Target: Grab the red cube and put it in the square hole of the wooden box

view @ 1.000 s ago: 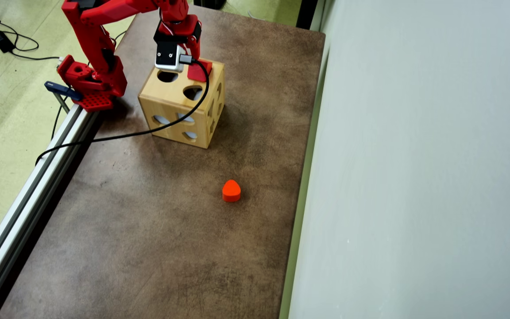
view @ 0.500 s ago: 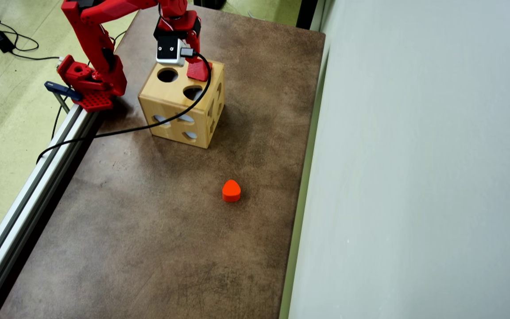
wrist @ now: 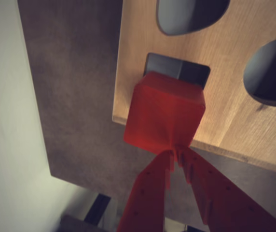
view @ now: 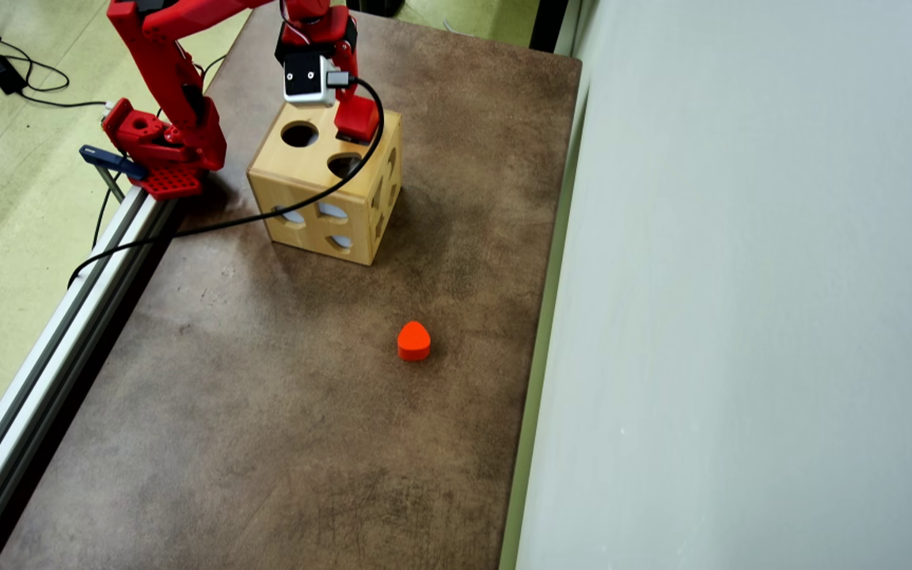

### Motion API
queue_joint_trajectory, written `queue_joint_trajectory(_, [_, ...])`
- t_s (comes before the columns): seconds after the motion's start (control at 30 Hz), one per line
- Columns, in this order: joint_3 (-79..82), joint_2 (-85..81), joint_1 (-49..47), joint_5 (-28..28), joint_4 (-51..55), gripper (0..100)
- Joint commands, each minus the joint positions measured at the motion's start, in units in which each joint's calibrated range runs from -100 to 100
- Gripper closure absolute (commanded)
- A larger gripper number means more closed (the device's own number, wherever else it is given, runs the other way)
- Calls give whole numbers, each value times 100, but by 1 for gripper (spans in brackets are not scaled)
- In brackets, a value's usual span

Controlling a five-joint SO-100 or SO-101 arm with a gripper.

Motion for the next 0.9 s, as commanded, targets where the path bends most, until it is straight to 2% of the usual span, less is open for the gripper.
queue_joint_trajectory(0.0, [-49,105,-93,49,-45,98])
queue_joint_trajectory(0.87, [-58,-855,-19,49,-36,98])
